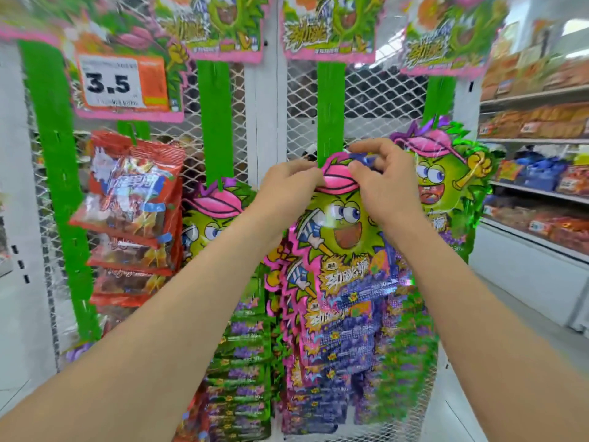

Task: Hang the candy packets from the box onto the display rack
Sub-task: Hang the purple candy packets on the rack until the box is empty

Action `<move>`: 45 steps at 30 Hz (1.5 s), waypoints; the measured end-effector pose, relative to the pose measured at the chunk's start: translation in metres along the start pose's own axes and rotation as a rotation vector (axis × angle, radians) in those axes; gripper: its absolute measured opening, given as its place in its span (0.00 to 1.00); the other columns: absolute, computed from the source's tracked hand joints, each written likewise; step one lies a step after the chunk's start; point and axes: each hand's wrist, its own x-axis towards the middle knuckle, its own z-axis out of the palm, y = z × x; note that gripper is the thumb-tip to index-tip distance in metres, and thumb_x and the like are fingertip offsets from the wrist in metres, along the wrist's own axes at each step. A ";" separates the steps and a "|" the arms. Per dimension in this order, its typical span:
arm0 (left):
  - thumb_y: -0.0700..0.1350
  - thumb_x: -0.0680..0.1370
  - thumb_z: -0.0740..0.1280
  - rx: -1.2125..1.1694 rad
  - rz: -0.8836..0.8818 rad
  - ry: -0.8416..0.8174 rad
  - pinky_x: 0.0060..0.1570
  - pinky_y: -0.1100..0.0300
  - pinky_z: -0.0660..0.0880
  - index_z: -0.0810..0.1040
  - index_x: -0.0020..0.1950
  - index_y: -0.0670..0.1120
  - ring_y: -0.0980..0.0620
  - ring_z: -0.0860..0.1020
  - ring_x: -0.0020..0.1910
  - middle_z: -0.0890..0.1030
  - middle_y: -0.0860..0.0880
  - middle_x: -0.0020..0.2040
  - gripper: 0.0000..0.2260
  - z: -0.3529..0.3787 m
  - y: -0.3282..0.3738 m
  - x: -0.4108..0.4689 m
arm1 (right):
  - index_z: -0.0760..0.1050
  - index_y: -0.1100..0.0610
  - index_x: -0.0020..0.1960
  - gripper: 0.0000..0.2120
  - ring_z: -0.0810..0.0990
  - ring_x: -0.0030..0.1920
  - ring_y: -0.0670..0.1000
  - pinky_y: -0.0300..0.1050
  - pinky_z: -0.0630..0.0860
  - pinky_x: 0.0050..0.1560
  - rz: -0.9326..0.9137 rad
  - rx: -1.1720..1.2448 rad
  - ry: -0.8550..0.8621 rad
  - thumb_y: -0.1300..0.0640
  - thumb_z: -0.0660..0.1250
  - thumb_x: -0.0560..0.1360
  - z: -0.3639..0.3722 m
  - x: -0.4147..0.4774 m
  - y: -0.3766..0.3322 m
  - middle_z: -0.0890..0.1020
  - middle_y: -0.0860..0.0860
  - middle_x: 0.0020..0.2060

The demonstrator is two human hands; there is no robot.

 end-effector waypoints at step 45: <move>0.39 0.81 0.72 0.560 0.431 0.068 0.59 0.61 0.73 0.82 0.66 0.47 0.52 0.81 0.54 0.85 0.52 0.54 0.14 -0.009 -0.013 -0.007 | 0.79 0.51 0.62 0.15 0.79 0.56 0.56 0.60 0.73 0.61 -0.270 -0.514 0.131 0.53 0.73 0.76 -0.003 -0.052 0.013 0.83 0.48 0.53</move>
